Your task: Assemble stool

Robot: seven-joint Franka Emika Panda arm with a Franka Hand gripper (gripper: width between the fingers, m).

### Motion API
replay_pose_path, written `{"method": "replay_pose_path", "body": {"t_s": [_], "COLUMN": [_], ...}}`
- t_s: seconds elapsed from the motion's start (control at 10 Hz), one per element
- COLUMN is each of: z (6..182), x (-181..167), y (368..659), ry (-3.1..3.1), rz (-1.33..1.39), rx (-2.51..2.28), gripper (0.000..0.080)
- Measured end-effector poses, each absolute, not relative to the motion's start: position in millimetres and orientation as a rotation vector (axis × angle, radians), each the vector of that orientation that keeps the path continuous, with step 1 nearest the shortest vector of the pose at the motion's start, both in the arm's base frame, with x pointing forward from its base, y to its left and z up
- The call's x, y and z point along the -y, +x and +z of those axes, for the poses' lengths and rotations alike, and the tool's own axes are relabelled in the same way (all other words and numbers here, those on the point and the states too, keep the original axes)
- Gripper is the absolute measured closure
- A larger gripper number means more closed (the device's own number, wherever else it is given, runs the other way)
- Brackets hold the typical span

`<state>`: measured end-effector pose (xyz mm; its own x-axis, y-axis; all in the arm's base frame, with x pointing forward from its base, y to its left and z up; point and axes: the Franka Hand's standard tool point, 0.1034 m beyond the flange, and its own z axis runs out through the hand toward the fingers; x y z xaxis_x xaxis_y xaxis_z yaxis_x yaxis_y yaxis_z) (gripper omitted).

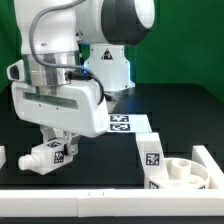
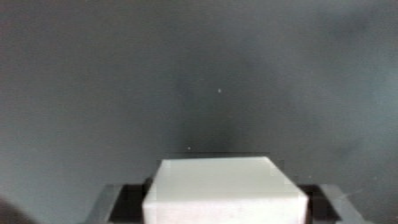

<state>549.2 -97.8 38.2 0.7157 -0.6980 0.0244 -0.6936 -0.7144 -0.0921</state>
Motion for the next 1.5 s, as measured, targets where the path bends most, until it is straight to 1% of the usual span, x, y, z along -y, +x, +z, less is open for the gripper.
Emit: {"method": "replay_pose_path", "body": {"t_s": [0.2, 0.7, 0.8, 0.9, 1.0, 1.5], "z": [39.5, 39.7, 39.1, 36.7, 36.2, 35.5], "x": [88.3, 83.4, 74.7, 63.5, 53.7, 52.2], "y": [532.3, 531.6, 526.6, 521.6, 523.1, 525.1], "ry": [-2.732, -2.644, -2.482, -2.356, -2.281, -2.276], "rz": [-0.088, -0.087, -0.109, -0.114, -0.119, -0.148], "rx": [-1.358, -1.491, -1.737, -1.892, -1.972, -1.980], "gripper": [0.0466, 0.0466, 0.0466, 0.0466, 0.0466, 0.0466]}}
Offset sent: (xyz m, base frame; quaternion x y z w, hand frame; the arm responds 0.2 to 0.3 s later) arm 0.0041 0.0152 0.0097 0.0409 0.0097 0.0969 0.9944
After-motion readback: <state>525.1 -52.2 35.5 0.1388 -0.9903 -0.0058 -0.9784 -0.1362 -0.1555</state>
